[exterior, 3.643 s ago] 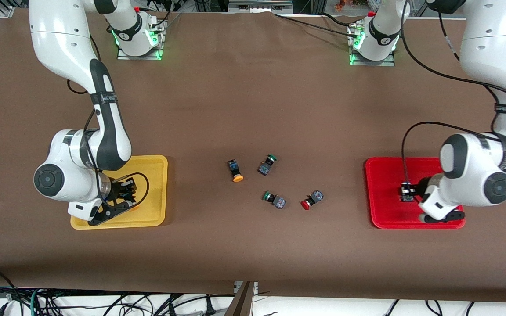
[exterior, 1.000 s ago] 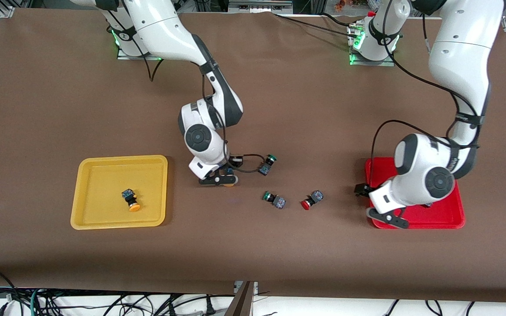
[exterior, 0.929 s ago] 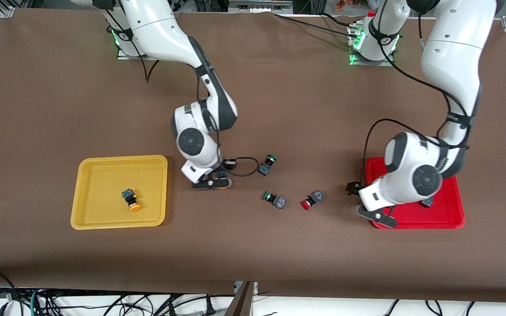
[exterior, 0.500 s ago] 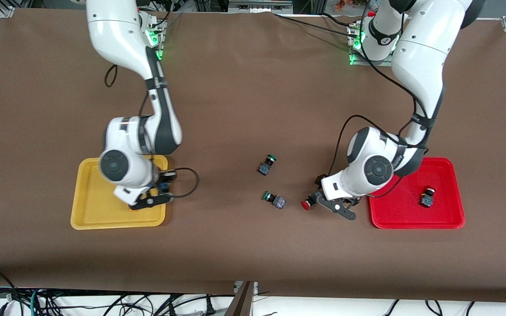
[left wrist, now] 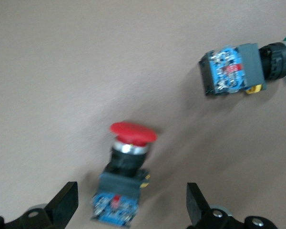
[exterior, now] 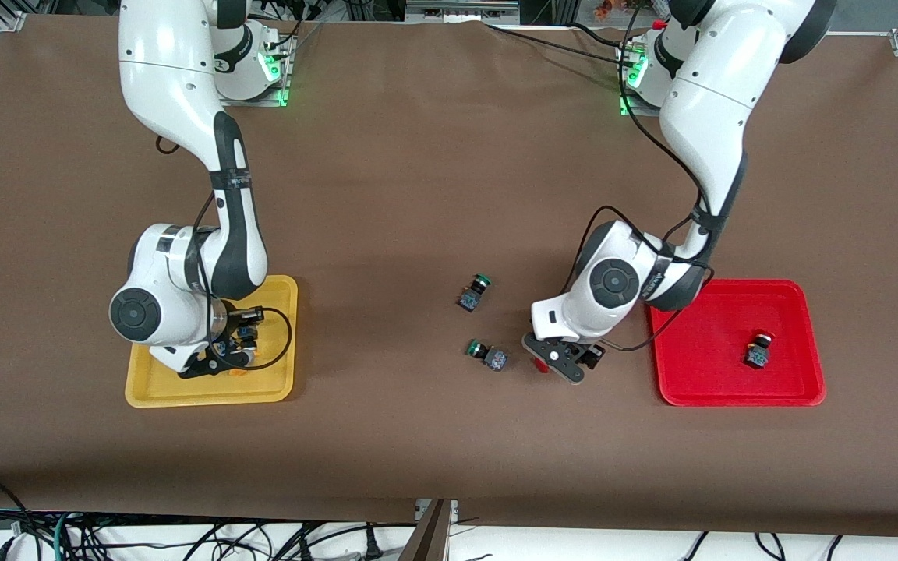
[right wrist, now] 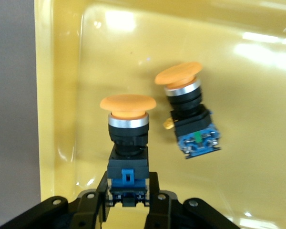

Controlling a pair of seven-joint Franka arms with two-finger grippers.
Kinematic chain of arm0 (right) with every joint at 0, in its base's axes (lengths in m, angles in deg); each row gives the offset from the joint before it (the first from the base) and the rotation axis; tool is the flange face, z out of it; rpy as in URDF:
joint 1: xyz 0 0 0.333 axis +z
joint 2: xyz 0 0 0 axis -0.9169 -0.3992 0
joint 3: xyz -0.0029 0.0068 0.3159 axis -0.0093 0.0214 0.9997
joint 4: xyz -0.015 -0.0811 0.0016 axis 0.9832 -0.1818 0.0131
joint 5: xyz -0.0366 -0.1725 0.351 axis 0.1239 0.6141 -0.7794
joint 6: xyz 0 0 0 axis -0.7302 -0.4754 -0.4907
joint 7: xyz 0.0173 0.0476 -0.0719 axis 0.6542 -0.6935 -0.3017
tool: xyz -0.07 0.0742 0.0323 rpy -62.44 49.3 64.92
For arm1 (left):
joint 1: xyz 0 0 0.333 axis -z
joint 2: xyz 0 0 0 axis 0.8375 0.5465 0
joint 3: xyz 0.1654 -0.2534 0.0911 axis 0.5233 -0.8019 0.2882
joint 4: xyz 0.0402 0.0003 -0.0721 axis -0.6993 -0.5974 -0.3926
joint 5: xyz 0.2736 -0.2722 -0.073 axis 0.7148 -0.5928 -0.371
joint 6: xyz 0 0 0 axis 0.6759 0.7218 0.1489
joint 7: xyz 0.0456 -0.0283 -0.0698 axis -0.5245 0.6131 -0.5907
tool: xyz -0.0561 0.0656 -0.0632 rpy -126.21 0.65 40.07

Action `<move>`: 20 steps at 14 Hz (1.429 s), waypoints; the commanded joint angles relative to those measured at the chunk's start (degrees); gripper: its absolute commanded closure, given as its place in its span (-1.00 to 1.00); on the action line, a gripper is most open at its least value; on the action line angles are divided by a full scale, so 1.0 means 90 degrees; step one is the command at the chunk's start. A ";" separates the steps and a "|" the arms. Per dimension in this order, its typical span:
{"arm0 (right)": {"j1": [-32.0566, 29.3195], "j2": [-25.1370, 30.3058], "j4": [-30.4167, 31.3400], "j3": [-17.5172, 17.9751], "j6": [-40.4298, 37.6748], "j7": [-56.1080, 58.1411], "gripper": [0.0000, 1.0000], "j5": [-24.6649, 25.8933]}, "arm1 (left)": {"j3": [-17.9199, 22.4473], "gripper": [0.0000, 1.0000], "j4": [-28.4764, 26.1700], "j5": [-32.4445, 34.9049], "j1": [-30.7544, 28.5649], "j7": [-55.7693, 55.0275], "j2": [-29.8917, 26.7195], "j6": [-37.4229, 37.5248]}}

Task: Place red and yellow buttons in trays
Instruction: 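Release the yellow button in the tray while the left gripper carries red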

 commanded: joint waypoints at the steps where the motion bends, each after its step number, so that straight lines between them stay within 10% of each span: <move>1: 0.0000 0.0088 0.0164 0.0075 -0.0022 -0.0015 0.70 -0.0291 | 0.0068 -1.00 0.0041 0.0193 0.0009 0.0132 0.0135 -0.0301; 3: 0.0019 0.0088 0.0204 0.0105 -0.0022 -0.0015 0.69 -0.0419 | 0.0088 -1.00 0.0061 0.0193 0.0009 0.0122 0.0146 -0.0302; 4: 0.0039 0.0088 0.0214 0.0114 -0.0022 -0.0063 0.54 -0.0458 | 0.0078 -0.68 0.0061 0.0184 -0.0001 0.0122 0.0136 -0.0302; 6: 0.0049 0.0117 0.0155 0.0105 -0.0022 -0.0170 -0.85 -0.0468 | 0.0088 0.37 0.0061 0.0174 -0.0001 0.0025 0.0087 -0.0282; 7: 0.0039 0.0146 0.0097 0.0095 -0.0022 -0.0248 -1.00 -0.0468 | 0.0088 0.59 0.0070 0.0164 -0.0001 0.0005 0.0077 -0.0282; 13: 0.0459 0.1383 -0.0002 -0.0216 -0.0254 -0.1019 -1.00 -0.0254 | 0.0049 0.80 -0.0007 0.0047 -0.0819 0.0005 -0.0331 0.0107; 20: 0.0469 0.3260 -0.0001 -0.0315 -0.1475 -0.1167 -1.00 0.1601 | 0.0010 0.73 -0.0942 -0.0090 -0.2069 -0.0180 -0.1630 0.1525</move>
